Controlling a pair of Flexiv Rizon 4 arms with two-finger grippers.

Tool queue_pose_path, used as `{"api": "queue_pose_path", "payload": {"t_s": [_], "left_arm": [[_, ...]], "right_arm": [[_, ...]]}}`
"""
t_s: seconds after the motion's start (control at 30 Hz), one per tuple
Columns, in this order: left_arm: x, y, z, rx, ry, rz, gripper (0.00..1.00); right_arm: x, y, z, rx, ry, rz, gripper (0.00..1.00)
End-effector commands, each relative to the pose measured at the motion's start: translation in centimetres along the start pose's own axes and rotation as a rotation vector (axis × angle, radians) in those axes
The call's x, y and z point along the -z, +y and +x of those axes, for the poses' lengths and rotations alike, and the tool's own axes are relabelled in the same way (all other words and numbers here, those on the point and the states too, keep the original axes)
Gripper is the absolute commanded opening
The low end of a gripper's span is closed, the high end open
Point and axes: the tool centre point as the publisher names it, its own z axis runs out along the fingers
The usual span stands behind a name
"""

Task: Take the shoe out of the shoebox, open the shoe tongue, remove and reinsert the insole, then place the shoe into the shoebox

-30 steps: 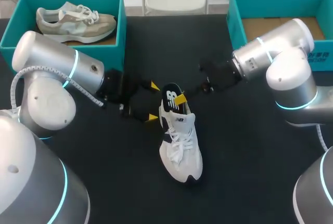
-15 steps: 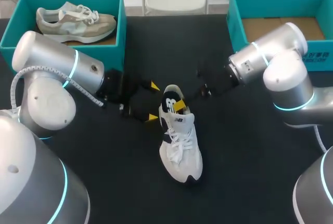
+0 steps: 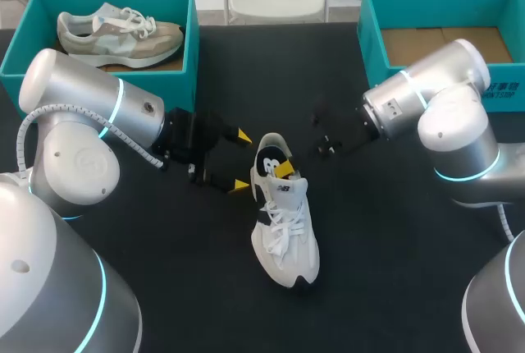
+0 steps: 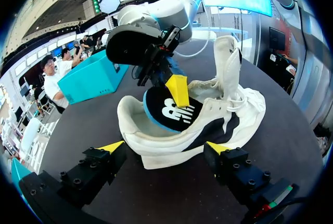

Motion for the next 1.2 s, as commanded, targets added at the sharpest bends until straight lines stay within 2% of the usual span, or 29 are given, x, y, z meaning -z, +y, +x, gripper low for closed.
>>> {"api": "queue_pose_path", "payload": {"t_s": [0.03, 0.13, 0.33, 0.7, 0.87, 1.2], "left_arm": [[0.0, 0.0, 0.1, 0.0, -0.001, -0.002, 1.0], [0.0, 0.0, 0.1, 0.0, -0.001, -0.002, 1.0], [0.0, 0.0, 0.1, 0.0, -0.001, -0.002, 1.0], [0.0, 0.0, 0.1, 0.0, -0.001, -0.002, 1.0], [0.0, 0.0, 0.1, 0.0, -0.001, -0.002, 1.0], [0.0, 0.0, 0.1, 0.0, -0.001, -0.002, 1.0]], "right_arm": [[0.8, 0.4, 0.9, 0.009, -0.032, 0.003, 0.29], [1.0, 0.7, 1.1, 0.02, -0.043, -0.001, 0.35], [1.0, 1.8, 1.3, 0.059, -0.055, -0.004, 0.41], [0.0, 3.9, 1.0, 0.125, -0.031, 0.02, 0.43], [1.0, 5.0, 1.7, 0.167, -0.057, 0.024, 0.44], [3.5, 9.1, 3.6, 0.291, -0.128, 0.005, 0.46]]}}
